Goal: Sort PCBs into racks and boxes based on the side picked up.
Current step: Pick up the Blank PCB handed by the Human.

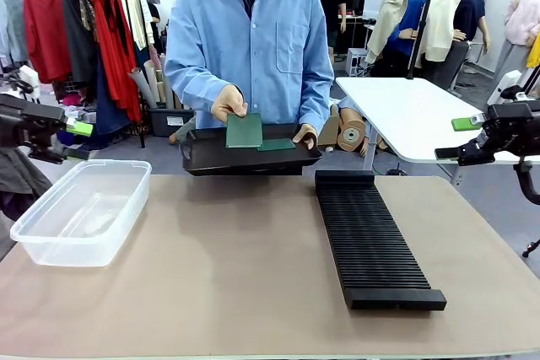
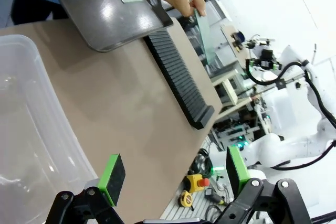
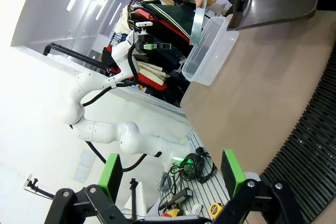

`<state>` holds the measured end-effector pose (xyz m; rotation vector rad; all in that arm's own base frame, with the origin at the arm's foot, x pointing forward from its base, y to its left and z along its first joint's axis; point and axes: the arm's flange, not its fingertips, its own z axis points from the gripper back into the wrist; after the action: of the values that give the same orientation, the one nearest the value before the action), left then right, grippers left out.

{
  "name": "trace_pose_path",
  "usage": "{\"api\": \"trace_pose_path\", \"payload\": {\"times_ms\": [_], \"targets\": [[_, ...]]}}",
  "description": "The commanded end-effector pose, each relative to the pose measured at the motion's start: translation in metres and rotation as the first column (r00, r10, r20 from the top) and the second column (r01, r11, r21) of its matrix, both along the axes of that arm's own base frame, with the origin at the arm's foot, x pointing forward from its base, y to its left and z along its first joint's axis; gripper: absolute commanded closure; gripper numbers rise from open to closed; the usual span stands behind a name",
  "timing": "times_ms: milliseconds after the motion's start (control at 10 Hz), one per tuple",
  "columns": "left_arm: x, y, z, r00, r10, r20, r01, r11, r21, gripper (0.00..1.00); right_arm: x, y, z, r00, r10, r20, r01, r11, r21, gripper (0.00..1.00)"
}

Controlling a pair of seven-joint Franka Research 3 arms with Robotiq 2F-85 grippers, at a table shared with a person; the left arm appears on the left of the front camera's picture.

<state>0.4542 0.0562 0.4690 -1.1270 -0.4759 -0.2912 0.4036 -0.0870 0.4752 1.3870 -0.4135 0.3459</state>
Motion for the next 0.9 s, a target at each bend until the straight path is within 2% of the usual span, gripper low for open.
{"api": "trace_pose_path", "payload": {"times_ms": [0, 200, 400, 800], "targets": [[0.018, -0.011, -0.006, 0.996, -0.085, -0.019, 0.082, 0.991, -0.101, 0.0, 0.001, 0.0, 0.002, 1.0, 0.001, -0.007, -0.001, 1.0, 0.005, 0.0], [0.031, -0.026, -0.016, 0.988, -0.151, -0.003, 0.148, 0.972, -0.184, 0.0, 0.001, 0.0, 0.002, 1.0, 0.001, -0.007, -0.001, 1.0, 0.005, 0.0], [0.046, -0.041, -0.029, 0.976, -0.217, -0.02, 0.207, 0.955, -0.213, 0.0, 0.001, 0.0, 0.002, 1.0, 0.001, -0.007, -0.001, 1.0, 0.005, 0.0], [0.09, -0.071, -0.055, 0.975, -0.22, -0.032, 0.201, 0.935, -0.29, 0.0, 0.001, 0.0, 0.002, 1.0, 0.001, -0.007, -0.001, 1.0, 0.005, 0.0]]}}
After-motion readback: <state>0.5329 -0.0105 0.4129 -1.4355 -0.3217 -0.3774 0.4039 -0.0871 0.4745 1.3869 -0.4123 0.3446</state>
